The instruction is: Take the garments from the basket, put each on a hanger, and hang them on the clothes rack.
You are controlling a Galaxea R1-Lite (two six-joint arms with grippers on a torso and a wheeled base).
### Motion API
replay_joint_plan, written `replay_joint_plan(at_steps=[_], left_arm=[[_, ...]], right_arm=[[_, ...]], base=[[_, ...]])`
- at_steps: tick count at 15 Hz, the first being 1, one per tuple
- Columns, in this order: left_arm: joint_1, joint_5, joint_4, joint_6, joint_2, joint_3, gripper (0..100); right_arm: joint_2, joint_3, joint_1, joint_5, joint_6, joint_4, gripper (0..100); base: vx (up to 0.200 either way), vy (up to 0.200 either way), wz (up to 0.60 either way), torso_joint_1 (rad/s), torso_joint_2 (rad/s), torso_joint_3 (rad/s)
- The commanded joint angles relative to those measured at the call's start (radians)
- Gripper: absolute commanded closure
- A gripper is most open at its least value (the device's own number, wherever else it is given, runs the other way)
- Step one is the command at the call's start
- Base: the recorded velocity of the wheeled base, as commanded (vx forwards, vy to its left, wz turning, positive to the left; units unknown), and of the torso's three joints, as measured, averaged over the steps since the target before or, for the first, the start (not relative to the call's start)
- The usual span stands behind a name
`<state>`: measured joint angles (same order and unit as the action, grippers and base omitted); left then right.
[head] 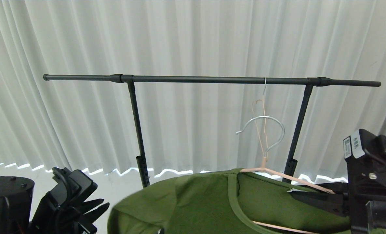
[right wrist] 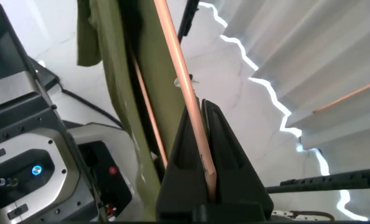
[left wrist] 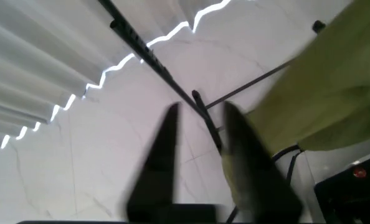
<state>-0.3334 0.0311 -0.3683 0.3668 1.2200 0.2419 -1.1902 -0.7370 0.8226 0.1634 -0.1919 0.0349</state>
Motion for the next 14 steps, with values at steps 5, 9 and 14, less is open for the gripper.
replay_joint_plan(at_steps=[5, 9, 14], left_arm=[[-0.022, -0.01, -0.006, -0.009, -0.063, 0.0, 0], [-0.022, -0.01, -0.006, -0.009, -0.093, 0.005, 0], [-0.021, -0.008, -0.024, 0.0, -0.089, 0.004, 0]], right_arm=[[-0.017, -0.019, -0.054, -0.027, 0.085, 0.002, 100], [-0.088, -0.065, -0.066, -0.143, 0.259, 0.0, 100], [-0.241, -0.188, -0.066, -0.243, 0.41, -0.099, 100]], base=[[0.0, 0.0, 0.0, 0.0, 0.0, 0.0], [0.0, 0.0, 0.0, 0.0, 0.0, 0.0], [0.0, 0.0, 0.0, 0.0, 0.0, 0.0]])
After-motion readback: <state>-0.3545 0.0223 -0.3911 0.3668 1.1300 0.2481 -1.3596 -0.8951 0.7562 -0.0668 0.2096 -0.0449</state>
